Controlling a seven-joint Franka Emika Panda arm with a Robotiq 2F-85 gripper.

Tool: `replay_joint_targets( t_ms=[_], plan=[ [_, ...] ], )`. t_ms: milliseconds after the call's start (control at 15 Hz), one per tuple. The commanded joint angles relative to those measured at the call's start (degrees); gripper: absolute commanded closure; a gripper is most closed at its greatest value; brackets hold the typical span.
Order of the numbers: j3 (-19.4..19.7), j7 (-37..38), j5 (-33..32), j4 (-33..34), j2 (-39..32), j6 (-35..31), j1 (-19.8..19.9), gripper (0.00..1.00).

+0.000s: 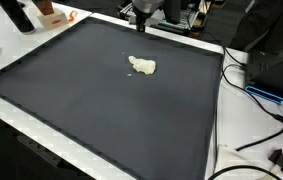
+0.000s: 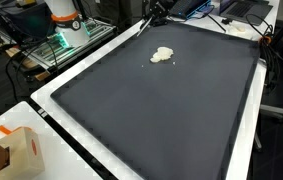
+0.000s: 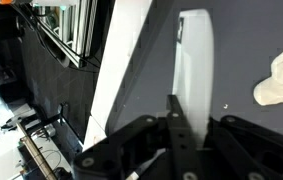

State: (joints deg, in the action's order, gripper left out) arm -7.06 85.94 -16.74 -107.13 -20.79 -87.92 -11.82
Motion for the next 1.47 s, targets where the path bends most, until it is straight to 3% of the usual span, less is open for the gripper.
replay_joint_targets(
  t_ms=[0,1400],
  plan=[
    [1.5,-0.9,-2.6,3.9,-4.0,3.9,-2.0,0.99],
    [2.3,-13.6,-7.7,12.5,-14.0,2.9,-6.9,0.99]
  ],
)
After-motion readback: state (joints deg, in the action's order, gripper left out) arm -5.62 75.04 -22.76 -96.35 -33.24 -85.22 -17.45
